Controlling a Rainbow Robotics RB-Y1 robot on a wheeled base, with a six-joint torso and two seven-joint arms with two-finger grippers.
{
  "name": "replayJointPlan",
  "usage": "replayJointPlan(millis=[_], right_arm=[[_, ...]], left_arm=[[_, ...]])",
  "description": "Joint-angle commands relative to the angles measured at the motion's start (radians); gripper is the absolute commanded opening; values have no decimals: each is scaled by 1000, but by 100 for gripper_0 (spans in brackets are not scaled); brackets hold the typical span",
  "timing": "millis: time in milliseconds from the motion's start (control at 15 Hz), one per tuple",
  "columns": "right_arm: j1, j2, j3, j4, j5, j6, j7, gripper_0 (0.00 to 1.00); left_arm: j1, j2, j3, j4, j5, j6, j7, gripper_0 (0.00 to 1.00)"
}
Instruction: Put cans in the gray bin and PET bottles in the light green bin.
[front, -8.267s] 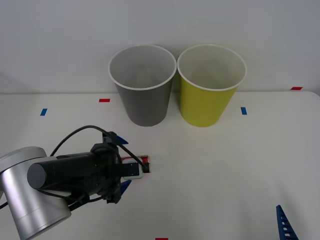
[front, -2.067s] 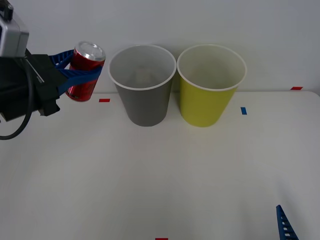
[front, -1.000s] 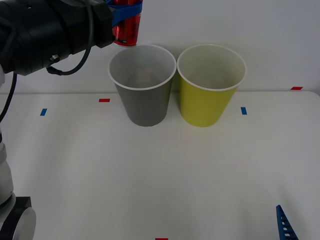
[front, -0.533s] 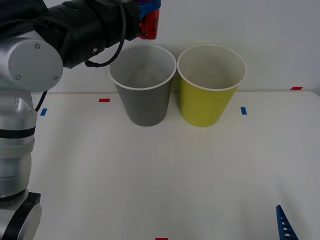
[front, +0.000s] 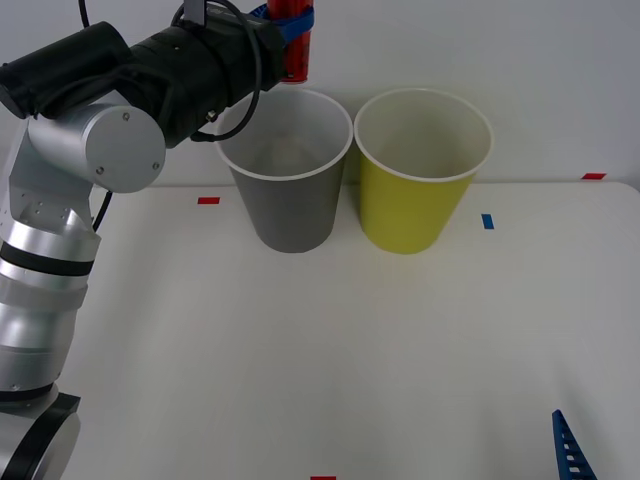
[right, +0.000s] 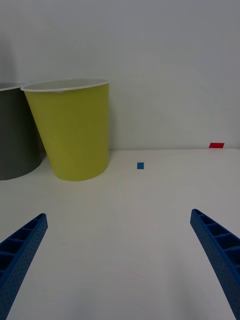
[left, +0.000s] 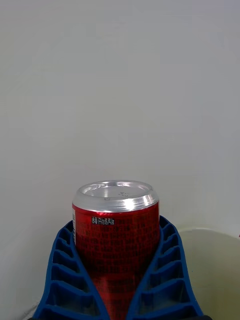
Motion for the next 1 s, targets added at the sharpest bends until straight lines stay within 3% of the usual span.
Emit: replayJointPlan(millis=[67,133,333,800,1000], right_arm=[[0,0,0,0,0,0,0,100],[0,0,0,0,0,0,0,100],[0,0,0,0,0,0,0,100],[0,0,0,0,0,0,0,100],[0,0,0,0,0,0,0,100]], left_arm=[[0,-7,-2,1,-32,-8,-10,0],[0,-9,-3,1,-29,-8,-10,0],[0,-12,-17,1,-24,-8,1,100],[0,16,-17,4,57,-8,3,100],[63,60,-17,-68,111,-7,-14,100]])
